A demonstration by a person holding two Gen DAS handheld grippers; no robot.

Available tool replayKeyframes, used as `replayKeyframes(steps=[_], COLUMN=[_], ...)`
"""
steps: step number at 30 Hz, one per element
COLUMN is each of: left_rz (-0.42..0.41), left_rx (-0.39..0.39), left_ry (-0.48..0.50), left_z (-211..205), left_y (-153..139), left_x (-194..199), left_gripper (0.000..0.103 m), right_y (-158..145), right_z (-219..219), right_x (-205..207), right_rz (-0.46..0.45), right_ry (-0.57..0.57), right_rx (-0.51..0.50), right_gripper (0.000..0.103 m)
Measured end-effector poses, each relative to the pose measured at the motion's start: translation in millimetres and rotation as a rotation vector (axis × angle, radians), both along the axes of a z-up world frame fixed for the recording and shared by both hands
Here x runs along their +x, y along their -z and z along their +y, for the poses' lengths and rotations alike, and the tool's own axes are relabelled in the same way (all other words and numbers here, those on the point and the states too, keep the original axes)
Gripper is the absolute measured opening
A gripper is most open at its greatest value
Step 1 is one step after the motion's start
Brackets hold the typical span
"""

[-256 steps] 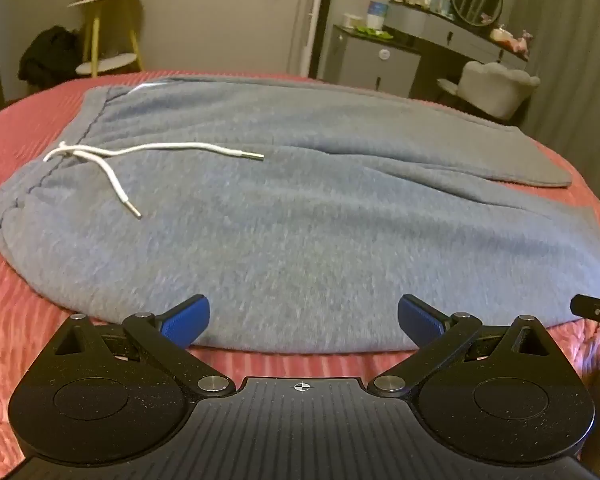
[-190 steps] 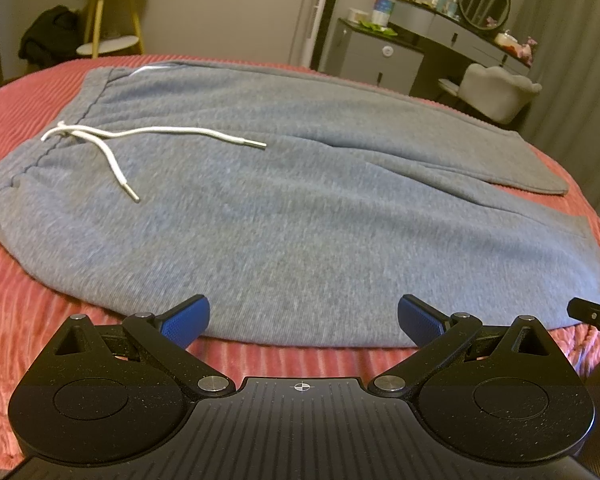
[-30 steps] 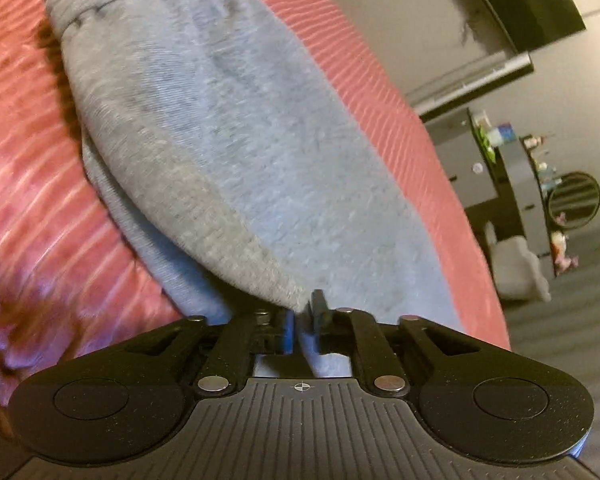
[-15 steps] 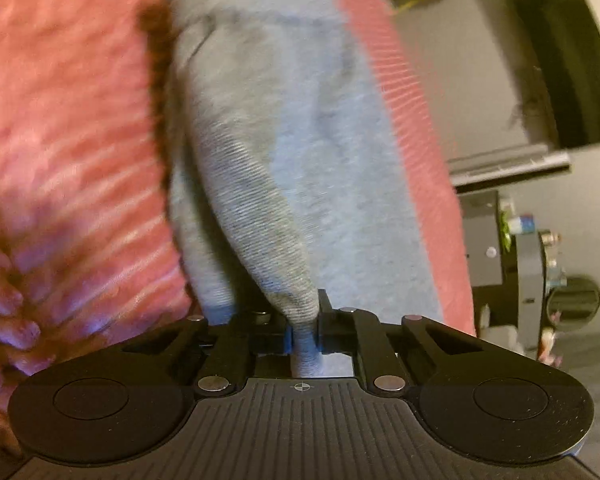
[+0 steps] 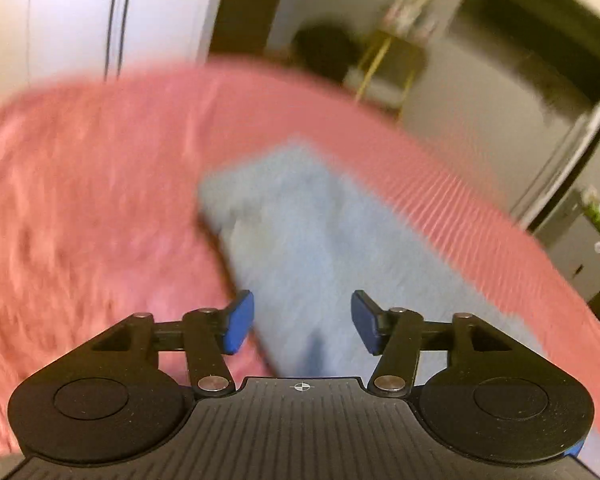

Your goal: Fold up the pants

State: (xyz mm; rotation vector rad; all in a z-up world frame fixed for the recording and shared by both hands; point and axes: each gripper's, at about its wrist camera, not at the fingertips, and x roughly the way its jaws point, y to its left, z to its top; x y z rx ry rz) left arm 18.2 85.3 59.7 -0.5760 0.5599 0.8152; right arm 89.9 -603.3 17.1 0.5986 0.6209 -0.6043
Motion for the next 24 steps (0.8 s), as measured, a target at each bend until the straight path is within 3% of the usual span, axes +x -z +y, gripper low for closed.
replayKeyframes(steps=[2,4,7,10,11,14,16,18,20,24], left_rz=[-0.047,-0.068,-0.063,-0.028,-0.006,0.100,0.151,0.165,0.168,0.205], left_rx=[0.058,0.037,-0.028,-0.025,-0.015,0.017,0.083,0.155,0.199,0.209], left_ry=[0.111,0.265,0.443,0.562,0.586,0.609,0.586,0.594,0.593,0.437], left_z=[-18,-36,-65,-88,-99,-107,-105,-99,-87,-44], left_y=[-8,-5,11,29,33,60,71,75,76,74], left_x=[17,47,96,142,153,187,197,195,194,173], left_gripper=[0.069,0.073,0.073,0.073,0.073,0.072,0.071,0.073,0.074,0.079], right_y=[-12,-21,-19,0,13,48,65,75,77,81], right_z=[18,48,108,182,211,266,275,254,218,114], right_x=[7,19,52,90,101,119,127,136,139,140], right_rz=[-0.030,-0.068,-0.088,-0.055,-0.035,0.040,0.085,0.072,0.031,-0.082], right_ry=[-0.018,-0.092,-0.344,-0.696,-0.821,-0.998,-1.012,-0.987,-0.901,-0.696], right_rx=[-0.047,-0.066,-0.005,0.244,0.382,0.657,0.673,0.766,0.798,0.831], right_gripper=[0.026,0.030,0.037,0.039,0.039,0.045,0.039,0.035,0.032,0.029])
